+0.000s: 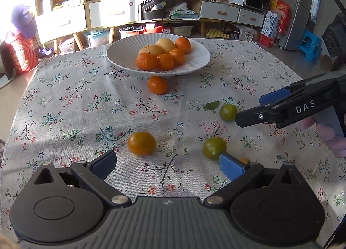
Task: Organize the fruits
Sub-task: 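Grasp a green lime with the right tool while the left tool grasps another lime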
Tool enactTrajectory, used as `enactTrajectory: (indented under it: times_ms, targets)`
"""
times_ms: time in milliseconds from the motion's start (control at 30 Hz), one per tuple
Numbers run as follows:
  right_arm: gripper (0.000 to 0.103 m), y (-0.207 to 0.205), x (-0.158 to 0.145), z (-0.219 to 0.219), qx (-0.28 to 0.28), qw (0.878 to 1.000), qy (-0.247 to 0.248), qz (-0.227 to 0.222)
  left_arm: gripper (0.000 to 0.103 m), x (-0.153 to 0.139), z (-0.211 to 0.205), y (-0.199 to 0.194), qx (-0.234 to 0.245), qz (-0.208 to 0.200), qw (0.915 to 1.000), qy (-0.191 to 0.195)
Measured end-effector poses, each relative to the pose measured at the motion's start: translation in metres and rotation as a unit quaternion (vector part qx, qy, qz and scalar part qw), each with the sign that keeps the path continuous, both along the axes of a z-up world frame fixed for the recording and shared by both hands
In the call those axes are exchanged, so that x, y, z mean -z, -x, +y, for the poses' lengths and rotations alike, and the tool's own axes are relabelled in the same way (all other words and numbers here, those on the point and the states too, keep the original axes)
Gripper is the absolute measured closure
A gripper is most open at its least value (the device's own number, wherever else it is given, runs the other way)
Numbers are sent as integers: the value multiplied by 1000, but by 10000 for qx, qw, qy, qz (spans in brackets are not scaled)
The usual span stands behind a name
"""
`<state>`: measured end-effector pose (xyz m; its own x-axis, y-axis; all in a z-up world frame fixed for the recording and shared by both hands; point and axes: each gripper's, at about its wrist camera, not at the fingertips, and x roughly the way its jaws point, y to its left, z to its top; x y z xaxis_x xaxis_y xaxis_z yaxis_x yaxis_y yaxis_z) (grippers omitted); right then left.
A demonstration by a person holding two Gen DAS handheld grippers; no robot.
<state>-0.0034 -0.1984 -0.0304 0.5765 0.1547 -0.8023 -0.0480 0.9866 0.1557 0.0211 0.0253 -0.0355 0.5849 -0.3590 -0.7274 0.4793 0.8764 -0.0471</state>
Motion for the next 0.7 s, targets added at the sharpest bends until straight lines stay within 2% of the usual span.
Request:
enactTrajectory:
  times_ms: [167,433,700]
  targets:
    - [17,1,1,3,-114,9999,40,13,10,8,-14,4,258,56,9996,-45]
    - [43,-2,6,11,-293,9995,127,69,37,11,-21,1,400,206,9988,184]
    - [56,-5,8,16,-352,9990,272,13,57,12,-31,-3,542,324,9974,346]
